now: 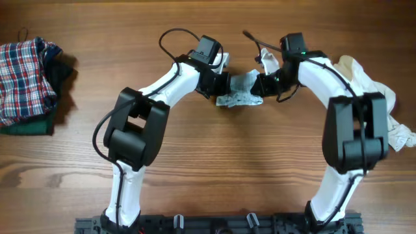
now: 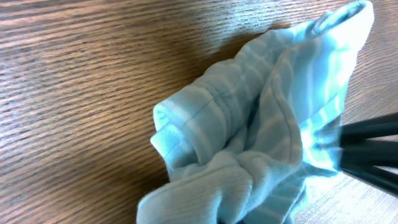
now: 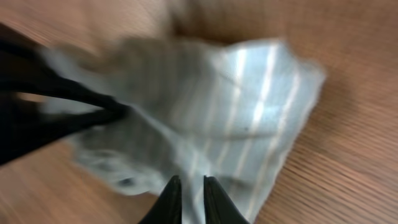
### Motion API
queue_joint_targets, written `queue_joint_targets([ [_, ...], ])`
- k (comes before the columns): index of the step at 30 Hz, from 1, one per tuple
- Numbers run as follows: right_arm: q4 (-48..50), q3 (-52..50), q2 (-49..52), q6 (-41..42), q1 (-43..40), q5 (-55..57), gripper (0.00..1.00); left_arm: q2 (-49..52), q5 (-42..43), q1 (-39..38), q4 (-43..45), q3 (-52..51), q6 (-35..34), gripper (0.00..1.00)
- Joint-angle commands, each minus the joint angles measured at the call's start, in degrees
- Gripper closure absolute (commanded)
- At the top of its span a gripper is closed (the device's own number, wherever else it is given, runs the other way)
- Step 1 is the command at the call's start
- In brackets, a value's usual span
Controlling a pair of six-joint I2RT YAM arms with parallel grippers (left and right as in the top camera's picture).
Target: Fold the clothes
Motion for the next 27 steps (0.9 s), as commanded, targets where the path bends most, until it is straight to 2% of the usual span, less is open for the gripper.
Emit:
queue_joint_targets([
  [1, -0.1, 3.3, -12.8, 5.9, -0.3, 2.8, 0.84, -3.5, -2.3, 0.6, -0.8, -0.5, 1.4, 0.96],
  [2, -0.2, 3.3, -15.2, 8.3, -0.7, 5.1, 0.80, -4.2, -2.3, 0.6, -1.0, -0.5, 1.4, 0.96],
  [3, -0.7, 3.3, -18.3, 11.0, -1.3, 8.9, 0.71, -5.4, -3.7, 0.6, -1.0, -0.5, 1.4, 0.96],
  [4, -1.5, 3.3, -20.0, 11.7, -1.7, 11.9, 0.66, -6.8, -5.3, 0.6, -1.1, -0.5, 1.4, 0.96],
  [9, -5.1, 3.2, -20.9, 11.7, -2.0, 16.9, 0.63, -11.0, -10.9, 1.3, -1.2, -0.4, 1.4, 0.96],
  [10, -5.2, 3.2, -20.9, 11.8, -2.0, 16.9, 0.59, -11.8, -11.3, 2.2, -1.2, -0.4, 1.2, 0.96],
  [13, -5.1, 3.2, -20.9, 11.7, -2.0, 17.6, 0.32, -13.4, -11.3, 5.5, -0.9, -0.2, -0.6, 0.96],
  [14, -5.1, 3.2, -20.9, 11.6, -2.0, 18.8, 0.06, -13.9, -11.3, 7.6, -1.0, 0.6, -1.8, 0.96],
  [15, -5.2, 3.2, -20.9, 11.6, -2.0, 19.6, 0.00, -14.2, -11.3, 9.2, -1.0, 1.2, -2.1, 0.96],
  [17, -5.3, 3.2, -20.9, 11.5, -2.0, 19.7, 0.01, -14.7, -11.3, 12.7, -1.5, 2.8, -2.2, 0.96],
  [22, -3.1, 3.2, -20.9, 11.5, -2.0, 19.7, 0.00, -19.5, -11.3, 23.9, 0.8, 4.0, -8.9, 0.96],
  [24, -2.7, 3.2, -20.9, 11.5, -1.9, 19.7, 0.01, -22.2, -11.0, 30.0, 2.7, 4.0, -13.5, 0.96],
  [27, -2.7, 3.2, -20.8, 11.5, -1.9, 19.7, 0.00, -25.4, -11.0, 40.5, 3.5, 4.0, -15.5, 0.96],
])
